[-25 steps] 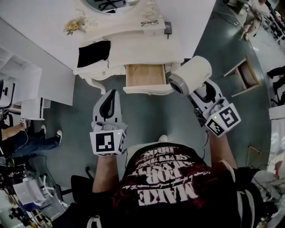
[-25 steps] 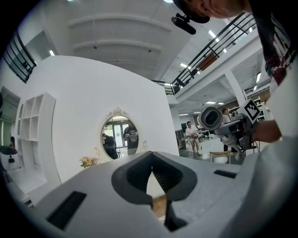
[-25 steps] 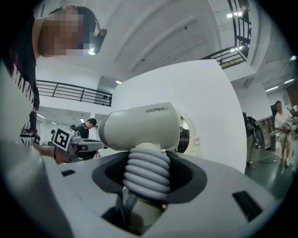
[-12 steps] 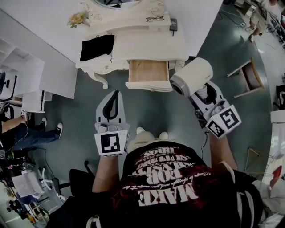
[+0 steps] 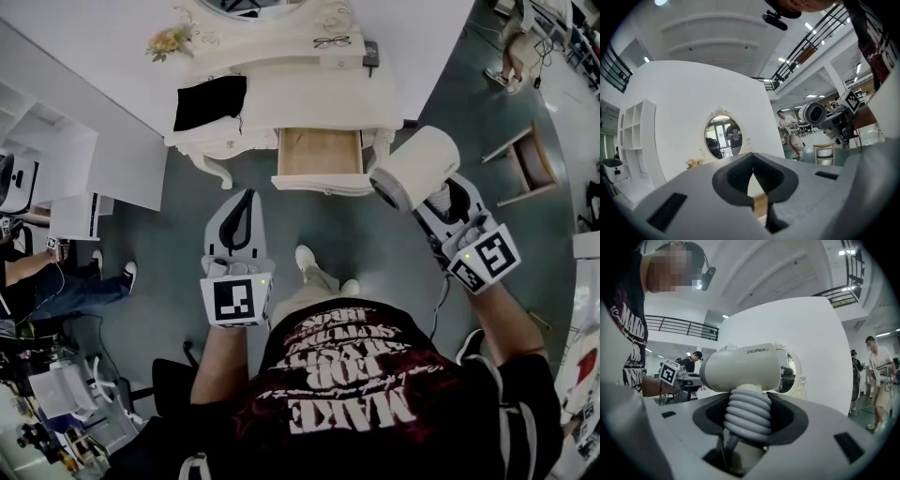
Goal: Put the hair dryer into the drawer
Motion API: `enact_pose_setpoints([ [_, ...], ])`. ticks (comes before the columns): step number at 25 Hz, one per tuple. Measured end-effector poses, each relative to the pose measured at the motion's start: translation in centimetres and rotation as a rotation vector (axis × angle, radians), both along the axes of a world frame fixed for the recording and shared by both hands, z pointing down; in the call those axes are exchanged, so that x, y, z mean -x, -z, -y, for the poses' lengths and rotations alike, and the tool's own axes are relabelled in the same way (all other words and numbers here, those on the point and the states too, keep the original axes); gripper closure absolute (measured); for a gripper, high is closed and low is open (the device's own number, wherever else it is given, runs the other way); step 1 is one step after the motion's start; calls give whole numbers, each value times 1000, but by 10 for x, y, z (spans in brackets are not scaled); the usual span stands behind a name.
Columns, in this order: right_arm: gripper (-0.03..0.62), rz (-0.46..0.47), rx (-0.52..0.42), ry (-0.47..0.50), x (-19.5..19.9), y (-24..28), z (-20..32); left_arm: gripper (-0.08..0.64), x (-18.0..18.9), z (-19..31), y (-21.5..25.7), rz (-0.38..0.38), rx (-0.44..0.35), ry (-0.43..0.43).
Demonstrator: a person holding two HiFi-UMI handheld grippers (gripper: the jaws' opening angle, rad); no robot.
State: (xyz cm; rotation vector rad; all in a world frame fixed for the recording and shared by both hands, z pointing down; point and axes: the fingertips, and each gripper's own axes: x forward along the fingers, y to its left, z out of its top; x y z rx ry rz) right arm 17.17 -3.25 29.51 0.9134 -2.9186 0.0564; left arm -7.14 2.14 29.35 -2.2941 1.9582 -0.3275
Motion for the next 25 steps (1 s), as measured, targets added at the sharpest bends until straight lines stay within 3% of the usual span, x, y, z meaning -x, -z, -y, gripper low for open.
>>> enact_pose_setpoints([
  [5,362,-140,-4,153,9,6,-5,555,10,7,0,10,-3,-12],
  [8,362,-191,-2,170,10,1,-5,555,11,11,-2,7,-5,-21],
  [16,362,-58,41,-10,13,-13,14,555,15,28,0,2,-3,-42],
  [22,362,44,72,-117,11,-12,31,555,19,36,-7,-52,13,-51],
  [25,362,5,57,-122,14,-13,38,555,20,42,-10,-50,15,-55],
])
